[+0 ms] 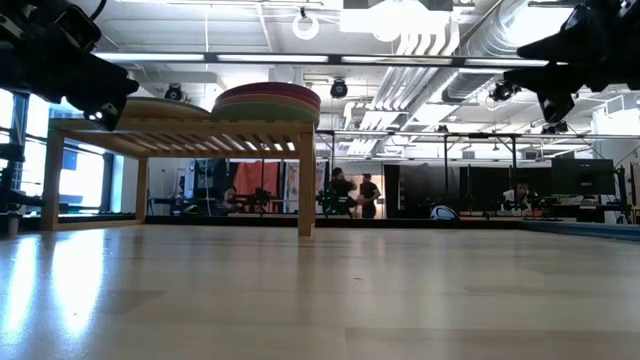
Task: Place and stack plates onto a shelf
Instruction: Return to Home Position
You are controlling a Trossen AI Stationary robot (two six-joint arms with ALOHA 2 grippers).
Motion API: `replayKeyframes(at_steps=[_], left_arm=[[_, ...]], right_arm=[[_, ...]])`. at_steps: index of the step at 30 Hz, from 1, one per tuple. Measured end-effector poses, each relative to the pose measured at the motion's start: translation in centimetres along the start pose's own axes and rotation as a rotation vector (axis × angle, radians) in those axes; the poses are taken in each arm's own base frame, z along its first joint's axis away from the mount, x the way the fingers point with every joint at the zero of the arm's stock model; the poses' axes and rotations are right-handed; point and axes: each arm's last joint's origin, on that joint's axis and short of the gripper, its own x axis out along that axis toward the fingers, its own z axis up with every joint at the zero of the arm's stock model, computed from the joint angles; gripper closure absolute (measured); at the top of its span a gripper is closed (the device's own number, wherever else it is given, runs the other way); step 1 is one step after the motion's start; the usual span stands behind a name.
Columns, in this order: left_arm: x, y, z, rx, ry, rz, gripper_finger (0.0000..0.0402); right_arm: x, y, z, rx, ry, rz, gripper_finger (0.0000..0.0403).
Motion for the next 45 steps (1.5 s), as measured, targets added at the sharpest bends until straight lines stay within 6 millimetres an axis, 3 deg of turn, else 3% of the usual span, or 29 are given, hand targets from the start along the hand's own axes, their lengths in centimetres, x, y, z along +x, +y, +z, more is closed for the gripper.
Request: replayKeyframes(at_steps=[9,23,45], left_arm=[[0.0,0.1,0.1,0.089,-0.010,0.032,0.0323],[0.0,0.1,0.1,0.180,-0.009,0.033,0.0323],[0.0,0.1,0.1,0.182,-0.009,0.033,0.0323]], right_arm=[[0.5,-0.6,-2.3,0.060,0.079,0.005,0.0245],[0.5,-0.6,-2.3,0.039,0.074,0.004,0.0245],[0.5,-0.6,-2.3,0.041,0.076,0.006,0.0245]])
